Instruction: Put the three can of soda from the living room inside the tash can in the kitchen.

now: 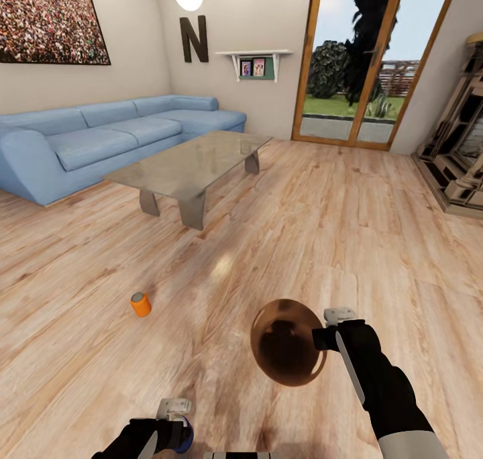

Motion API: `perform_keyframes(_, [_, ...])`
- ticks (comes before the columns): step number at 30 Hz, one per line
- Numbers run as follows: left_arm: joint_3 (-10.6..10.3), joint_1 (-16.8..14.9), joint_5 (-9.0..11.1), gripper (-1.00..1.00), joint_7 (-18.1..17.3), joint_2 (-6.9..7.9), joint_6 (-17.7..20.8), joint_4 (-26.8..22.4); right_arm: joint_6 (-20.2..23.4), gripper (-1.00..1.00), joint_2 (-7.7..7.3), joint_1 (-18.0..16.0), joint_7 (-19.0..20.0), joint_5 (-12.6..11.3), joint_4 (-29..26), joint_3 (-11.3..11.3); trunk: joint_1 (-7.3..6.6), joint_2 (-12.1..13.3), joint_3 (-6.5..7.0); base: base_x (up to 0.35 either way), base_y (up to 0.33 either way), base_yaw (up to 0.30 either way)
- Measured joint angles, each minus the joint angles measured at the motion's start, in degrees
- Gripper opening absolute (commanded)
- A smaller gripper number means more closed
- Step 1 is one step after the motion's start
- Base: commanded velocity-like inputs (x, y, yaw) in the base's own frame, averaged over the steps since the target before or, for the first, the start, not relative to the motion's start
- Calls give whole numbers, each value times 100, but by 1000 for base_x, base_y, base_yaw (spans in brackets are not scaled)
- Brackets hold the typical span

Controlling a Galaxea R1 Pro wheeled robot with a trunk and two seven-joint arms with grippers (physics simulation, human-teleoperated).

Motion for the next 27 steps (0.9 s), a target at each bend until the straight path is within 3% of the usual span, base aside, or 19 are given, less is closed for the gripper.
perform_keyframes(7, [-9, -6, 10, 100, 7, -7, 6, -18, 0, -100, 0, 0, 1, -5, 0, 0, 0, 0, 0, 0, 0, 0])
perform_keyframes(13, [-10, -15, 17, 100, 8, -7, 9, -19, 0, -100, 0, 1, 0, 7, 2, -1, 16, -8, -132, 0, 0, 0])
perform_keyframes(27, [-9, -97, 18, 100, 9, -21, 34, -60, 0, -100, -1, 1, 0, 0, 0, 0, 15, -8, -133, 0, 0, 0])
